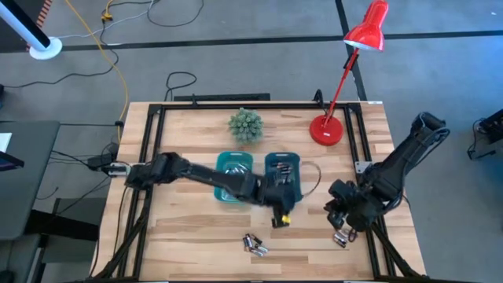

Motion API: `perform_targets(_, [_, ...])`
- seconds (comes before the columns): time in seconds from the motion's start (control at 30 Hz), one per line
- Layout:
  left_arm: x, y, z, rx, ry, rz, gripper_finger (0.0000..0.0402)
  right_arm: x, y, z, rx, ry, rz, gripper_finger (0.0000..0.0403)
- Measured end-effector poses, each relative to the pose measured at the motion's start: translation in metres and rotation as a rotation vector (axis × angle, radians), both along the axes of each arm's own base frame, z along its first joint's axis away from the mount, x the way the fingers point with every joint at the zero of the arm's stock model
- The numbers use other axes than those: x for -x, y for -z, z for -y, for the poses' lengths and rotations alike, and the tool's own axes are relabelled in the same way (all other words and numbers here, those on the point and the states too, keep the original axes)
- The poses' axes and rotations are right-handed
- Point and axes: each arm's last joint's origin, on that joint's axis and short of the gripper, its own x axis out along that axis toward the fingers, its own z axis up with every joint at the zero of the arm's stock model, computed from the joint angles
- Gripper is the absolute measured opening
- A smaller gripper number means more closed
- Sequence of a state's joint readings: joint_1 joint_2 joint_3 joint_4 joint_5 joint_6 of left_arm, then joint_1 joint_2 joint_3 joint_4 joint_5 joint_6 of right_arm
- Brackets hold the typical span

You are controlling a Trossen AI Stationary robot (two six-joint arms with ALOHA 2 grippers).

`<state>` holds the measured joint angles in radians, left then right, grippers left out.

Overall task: Sort batteries
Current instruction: Put the black battery into the blue bin

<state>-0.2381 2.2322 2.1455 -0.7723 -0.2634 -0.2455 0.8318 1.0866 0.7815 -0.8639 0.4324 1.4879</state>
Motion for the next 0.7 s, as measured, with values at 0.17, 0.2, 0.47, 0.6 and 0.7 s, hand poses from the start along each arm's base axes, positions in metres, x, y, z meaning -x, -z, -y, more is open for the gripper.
perform_targets(0.17, [0.014, 0.024, 0.032, 0.026, -0.045, -0.007, 0.0176, 0.004, 0.0, -0.004, -0.01, -0.006, 0.007, 0.0093])
perform_targets(0.2, [0.018, 0.024, 0.036, 0.025, -0.065, 0.005, 0.0176, 0.005, 0.0, -0.005, -0.011, -0.006, 0.008, 0.0093])
perform_targets(0.47, [0.051, 0.005, 0.06, 0.08, -0.019, 0.229, 0.0176, 0.004, 0.0, -0.005, 0.018, -0.054, 0.011, 0.0093])
perform_targets(0.6, [0.073, 0.015, 0.064, 0.127, 0.015, 0.317, 0.0176, 0.002, 0.0, -0.003, 0.008, -0.047, 0.002, 0.0093])
perform_targets(0.7, [0.093, 0.018, 0.062, 0.147, 0.02, 0.372, 0.0176, 0.001, 0.0, -0.002, 0.014, -0.075, -0.014, 0.0095])
